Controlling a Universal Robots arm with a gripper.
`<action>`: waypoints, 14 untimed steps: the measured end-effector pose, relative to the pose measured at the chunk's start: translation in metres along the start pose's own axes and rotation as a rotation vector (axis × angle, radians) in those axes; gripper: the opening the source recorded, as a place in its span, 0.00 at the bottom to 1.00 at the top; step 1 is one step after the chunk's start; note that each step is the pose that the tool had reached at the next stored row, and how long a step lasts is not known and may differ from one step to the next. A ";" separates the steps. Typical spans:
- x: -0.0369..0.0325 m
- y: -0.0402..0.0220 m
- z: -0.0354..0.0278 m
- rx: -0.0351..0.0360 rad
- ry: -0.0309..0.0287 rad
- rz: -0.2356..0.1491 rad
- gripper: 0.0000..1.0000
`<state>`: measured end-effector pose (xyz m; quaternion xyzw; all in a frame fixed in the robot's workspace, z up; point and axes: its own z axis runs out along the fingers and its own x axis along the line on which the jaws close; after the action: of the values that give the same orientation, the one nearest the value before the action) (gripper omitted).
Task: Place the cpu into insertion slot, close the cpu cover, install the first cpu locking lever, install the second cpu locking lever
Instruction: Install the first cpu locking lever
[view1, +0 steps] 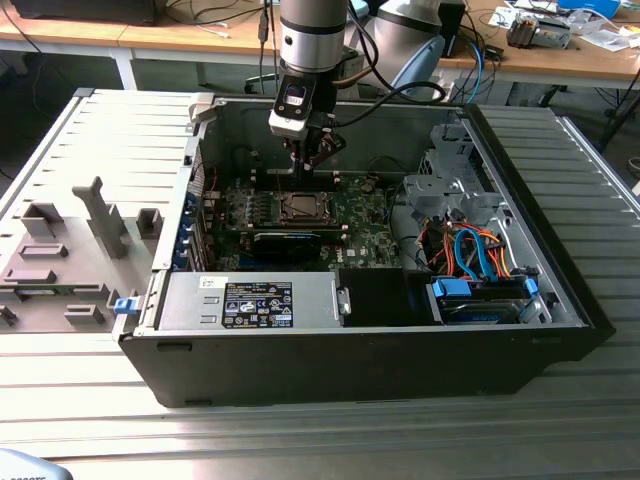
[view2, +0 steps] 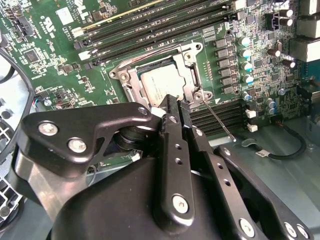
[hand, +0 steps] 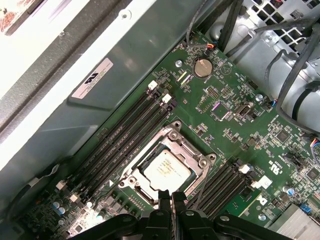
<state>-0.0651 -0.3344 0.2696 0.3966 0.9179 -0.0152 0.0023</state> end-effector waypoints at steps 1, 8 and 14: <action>0.0000 0.0000 0.0000 0.0000 0.0000 0.000 0.16; 0.0000 0.0000 0.0000 -0.0001 -0.0001 -0.003 0.16; 0.0000 0.0000 0.0000 -0.0001 -0.0002 -0.006 0.16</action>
<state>-0.0651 -0.3344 0.2696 0.3936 0.9192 -0.0152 0.0024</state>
